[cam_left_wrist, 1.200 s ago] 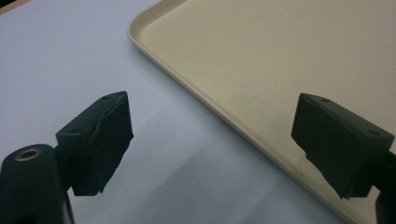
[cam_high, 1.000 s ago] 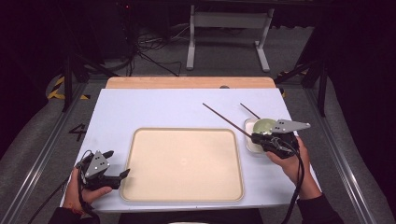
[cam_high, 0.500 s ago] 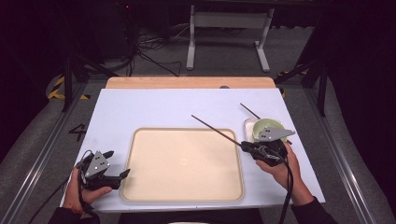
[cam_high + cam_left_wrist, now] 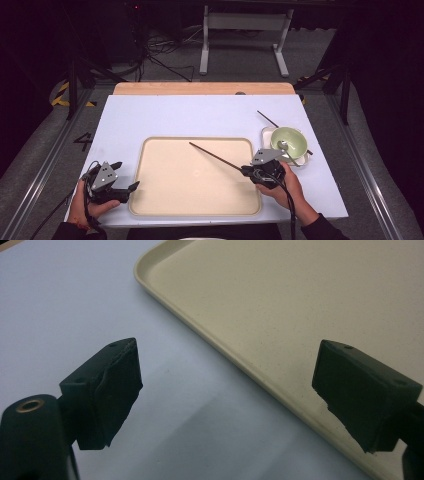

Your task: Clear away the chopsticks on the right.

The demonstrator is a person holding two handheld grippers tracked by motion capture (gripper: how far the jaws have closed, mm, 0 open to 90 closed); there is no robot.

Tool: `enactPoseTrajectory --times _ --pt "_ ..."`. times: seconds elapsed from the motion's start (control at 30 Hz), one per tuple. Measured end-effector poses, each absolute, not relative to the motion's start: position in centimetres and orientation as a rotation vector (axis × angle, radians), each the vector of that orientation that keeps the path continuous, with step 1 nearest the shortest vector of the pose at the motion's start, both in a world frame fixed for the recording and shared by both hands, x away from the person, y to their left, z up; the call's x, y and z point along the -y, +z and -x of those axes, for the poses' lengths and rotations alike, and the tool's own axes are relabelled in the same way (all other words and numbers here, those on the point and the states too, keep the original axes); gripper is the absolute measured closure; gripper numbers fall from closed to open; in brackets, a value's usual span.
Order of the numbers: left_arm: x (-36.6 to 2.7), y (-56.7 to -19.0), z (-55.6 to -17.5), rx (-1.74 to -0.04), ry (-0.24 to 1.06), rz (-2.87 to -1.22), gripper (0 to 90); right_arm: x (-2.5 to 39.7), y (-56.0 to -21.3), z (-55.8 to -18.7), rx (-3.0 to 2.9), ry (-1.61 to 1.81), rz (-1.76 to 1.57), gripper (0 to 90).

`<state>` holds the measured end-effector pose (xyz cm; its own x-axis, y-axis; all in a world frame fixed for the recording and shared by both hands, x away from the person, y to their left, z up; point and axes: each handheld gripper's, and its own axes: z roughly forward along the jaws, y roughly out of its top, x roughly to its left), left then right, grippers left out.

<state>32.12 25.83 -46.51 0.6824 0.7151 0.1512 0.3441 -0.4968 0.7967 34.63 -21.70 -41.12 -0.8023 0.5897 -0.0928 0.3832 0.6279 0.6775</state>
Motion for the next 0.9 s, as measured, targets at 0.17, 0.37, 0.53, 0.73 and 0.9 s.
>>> enactPoseTrajectory --times 0.17,0.37,0.53,0.73,0.9 --pt "-25.8 -46.5 -32.1 -0.81 0.609 -2.116 13.3 21.1 -41.8 -34.6 -2.559 0.938 -0.794 84.7" --pt "-25.8 -46.5 -32.1 -0.813 0.611 -2.116 13.4 20.5 -42.4 -34.6 -2.574 0.912 -0.784 84.2" --pt "-25.9 -46.6 -32.1 -0.819 0.606 -2.118 13.3 20.4 -42.9 -34.7 -2.617 0.921 -0.793 80.0" --pt "-25.9 -46.6 -32.1 -0.817 0.605 -2.115 13.3 20.8 -42.7 -34.9 -2.608 0.948 -0.793 75.7" --pt "-25.9 -46.6 -32.1 -0.815 0.608 -2.115 13.3 21.0 -42.0 -34.6 -2.581 0.989 -0.753 65.2"
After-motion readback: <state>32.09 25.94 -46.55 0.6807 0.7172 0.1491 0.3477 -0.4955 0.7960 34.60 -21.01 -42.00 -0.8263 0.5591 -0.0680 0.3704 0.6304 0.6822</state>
